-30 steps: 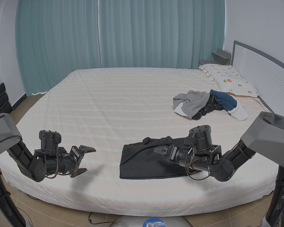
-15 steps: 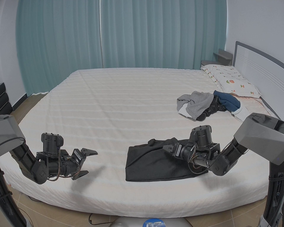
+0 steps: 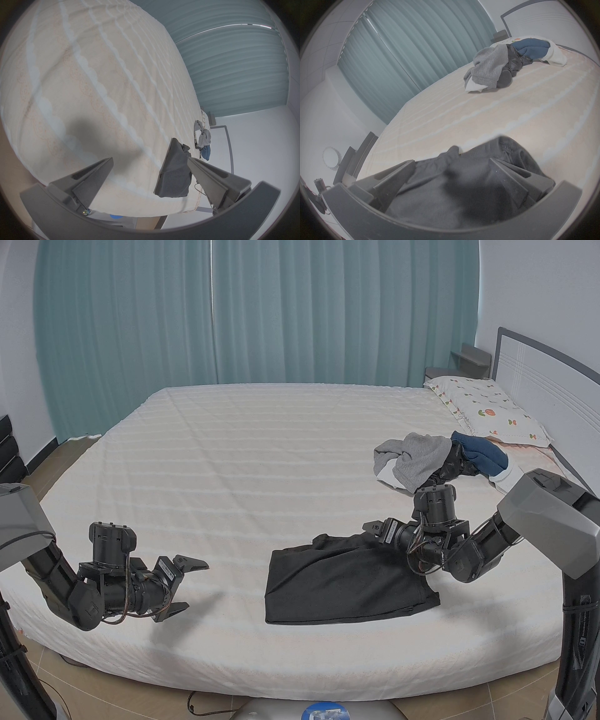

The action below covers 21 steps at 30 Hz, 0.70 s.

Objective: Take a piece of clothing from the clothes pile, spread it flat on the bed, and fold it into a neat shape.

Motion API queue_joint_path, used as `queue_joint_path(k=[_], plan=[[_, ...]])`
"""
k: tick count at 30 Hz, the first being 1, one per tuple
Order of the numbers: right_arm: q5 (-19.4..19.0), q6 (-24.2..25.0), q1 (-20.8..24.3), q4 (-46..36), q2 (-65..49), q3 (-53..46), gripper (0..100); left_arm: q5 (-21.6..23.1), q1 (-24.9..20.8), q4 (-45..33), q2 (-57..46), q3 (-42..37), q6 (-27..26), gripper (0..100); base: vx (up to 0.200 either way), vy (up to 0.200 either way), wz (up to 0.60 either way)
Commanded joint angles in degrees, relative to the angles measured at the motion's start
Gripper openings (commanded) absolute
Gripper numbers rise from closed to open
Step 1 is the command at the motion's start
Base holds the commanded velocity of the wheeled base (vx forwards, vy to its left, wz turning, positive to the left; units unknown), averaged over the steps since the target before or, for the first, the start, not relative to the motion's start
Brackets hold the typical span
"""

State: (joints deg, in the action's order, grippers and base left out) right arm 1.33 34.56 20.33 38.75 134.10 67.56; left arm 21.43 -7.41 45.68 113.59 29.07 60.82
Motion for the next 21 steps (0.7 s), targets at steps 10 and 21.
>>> queue_joint_path(k=[10, 21], plan=[[-0.2, 2.7, -3.9, -0.3, -2.2, 0.2, 100, 0.1, -0.1, 0.0, 0.0, 0.1, 0.1, 100, 0.0, 0.0, 0.0], [-0.6, 9.8, -2.8, 0.8, -8.4, -10.2, 100, 0.1, -2.5, -0.1, -0.6, 1.2, 0.4, 100, 0.0, -0.182, 0.0]])
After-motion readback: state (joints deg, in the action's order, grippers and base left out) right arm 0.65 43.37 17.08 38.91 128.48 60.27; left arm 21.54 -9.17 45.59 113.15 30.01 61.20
